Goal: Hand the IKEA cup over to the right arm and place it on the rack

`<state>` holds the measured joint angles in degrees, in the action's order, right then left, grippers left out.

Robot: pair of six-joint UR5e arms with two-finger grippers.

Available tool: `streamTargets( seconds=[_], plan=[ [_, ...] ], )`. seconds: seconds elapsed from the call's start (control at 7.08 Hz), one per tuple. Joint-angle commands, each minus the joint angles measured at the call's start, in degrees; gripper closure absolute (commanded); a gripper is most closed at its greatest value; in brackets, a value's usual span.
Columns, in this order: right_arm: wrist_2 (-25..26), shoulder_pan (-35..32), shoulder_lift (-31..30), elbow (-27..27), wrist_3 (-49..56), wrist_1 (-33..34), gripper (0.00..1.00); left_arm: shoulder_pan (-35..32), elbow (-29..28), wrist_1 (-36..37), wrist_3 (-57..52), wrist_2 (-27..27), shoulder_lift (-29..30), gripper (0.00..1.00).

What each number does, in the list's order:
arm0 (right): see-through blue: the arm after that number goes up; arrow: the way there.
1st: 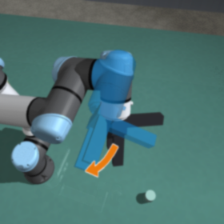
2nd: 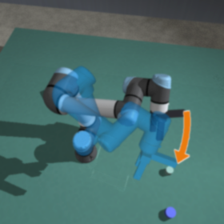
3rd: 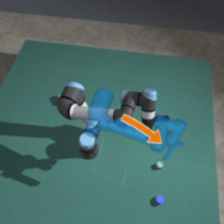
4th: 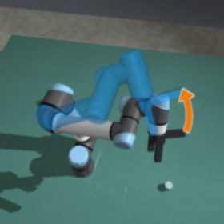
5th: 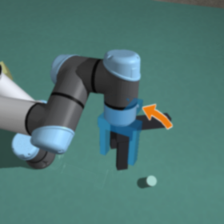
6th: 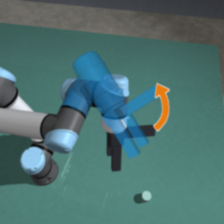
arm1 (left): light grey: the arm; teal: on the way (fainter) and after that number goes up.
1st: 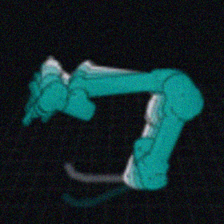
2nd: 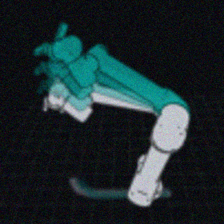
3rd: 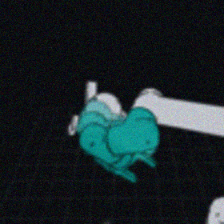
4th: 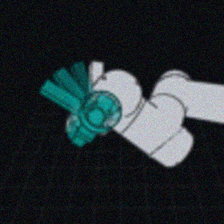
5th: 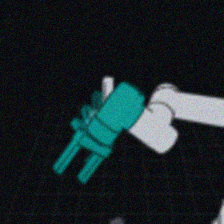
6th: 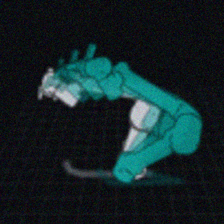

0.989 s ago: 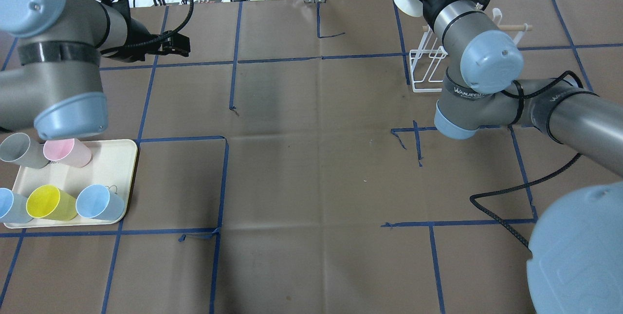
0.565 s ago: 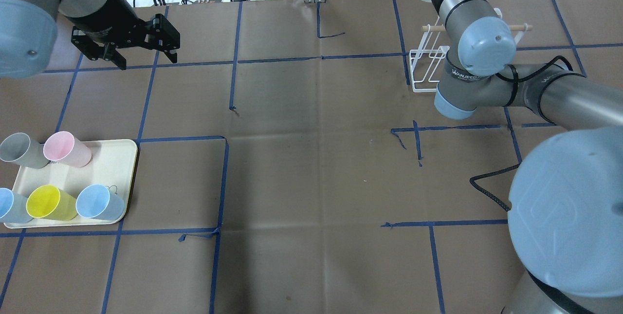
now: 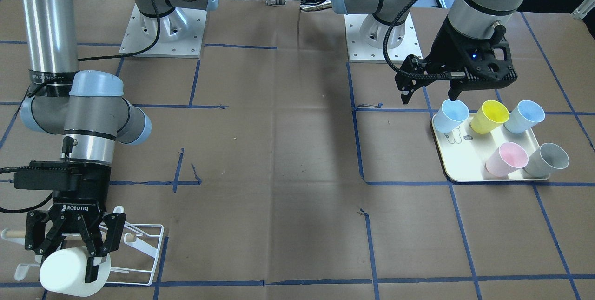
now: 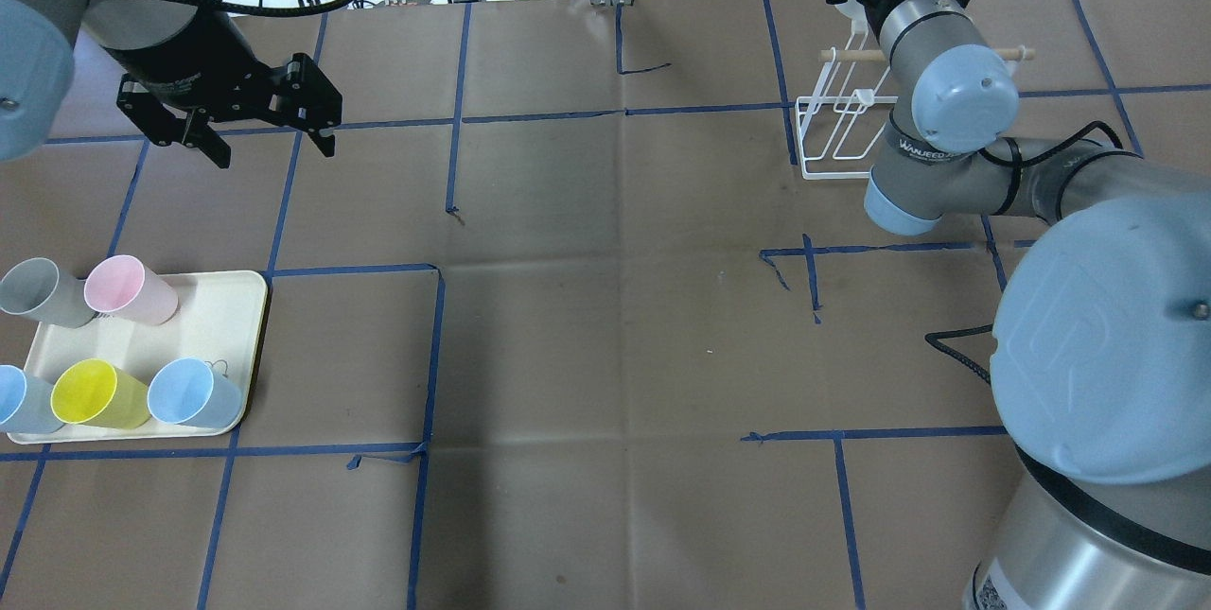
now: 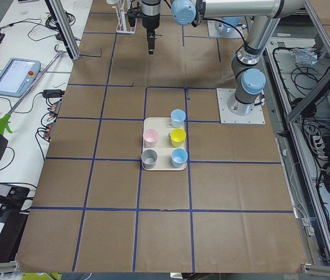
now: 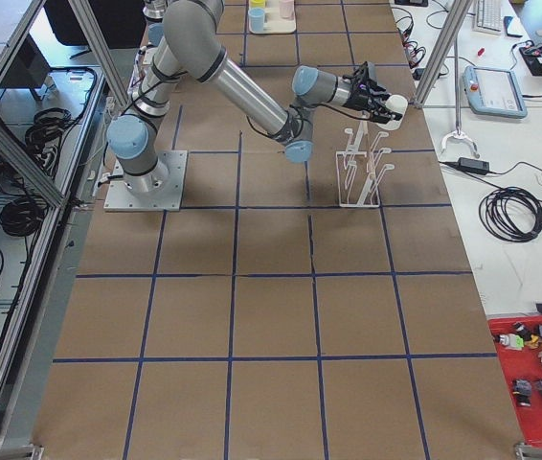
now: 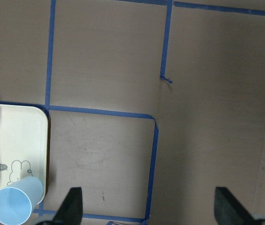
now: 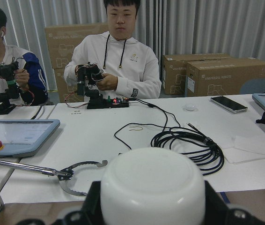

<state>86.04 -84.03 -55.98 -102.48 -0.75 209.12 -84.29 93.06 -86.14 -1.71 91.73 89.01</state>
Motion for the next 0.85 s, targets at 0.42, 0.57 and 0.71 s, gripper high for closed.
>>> streamTargets(
  seconds=[0.42, 0.57, 0.71],
  plan=[
    [0.09, 0.36, 2.37, -0.61, -0.22, 0.33, 0.82, 19.12, 20.89, 1.41, -20.66, 1.26, -15.23, 0.01],
    [0.27, 0.45, 2.37, -1.92, -0.22, 0.24, 0.7, 22.9, 25.29, 3.5, -25.66, 1.26, -17.96, 0.01],
    [0.71, 0.45, 2.19, -2.72, -0.31, 0.32, 0.21, 26.68, 29.42, 7.62, -31.89, 1.26, -19.73, 0.01]
  ],
)
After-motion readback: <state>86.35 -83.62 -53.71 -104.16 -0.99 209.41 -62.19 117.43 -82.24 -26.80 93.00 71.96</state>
